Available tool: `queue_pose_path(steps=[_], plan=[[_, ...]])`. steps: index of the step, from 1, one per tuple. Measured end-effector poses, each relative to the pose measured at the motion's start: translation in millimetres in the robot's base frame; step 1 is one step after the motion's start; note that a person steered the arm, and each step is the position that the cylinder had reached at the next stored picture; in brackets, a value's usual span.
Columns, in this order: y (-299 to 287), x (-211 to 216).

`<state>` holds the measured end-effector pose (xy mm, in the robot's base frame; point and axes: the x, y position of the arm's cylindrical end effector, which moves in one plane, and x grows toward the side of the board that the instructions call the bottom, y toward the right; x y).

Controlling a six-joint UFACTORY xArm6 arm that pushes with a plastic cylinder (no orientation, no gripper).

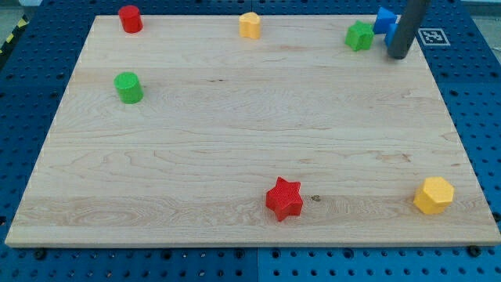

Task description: Slide the green circle up and right a bit

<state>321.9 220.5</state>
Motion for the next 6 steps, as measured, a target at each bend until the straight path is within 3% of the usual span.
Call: queue_pose_path(steps=[3, 4, 5, 6], plan=[[-296, 159], [-412, 166], [-467, 129], [-467, 113]])
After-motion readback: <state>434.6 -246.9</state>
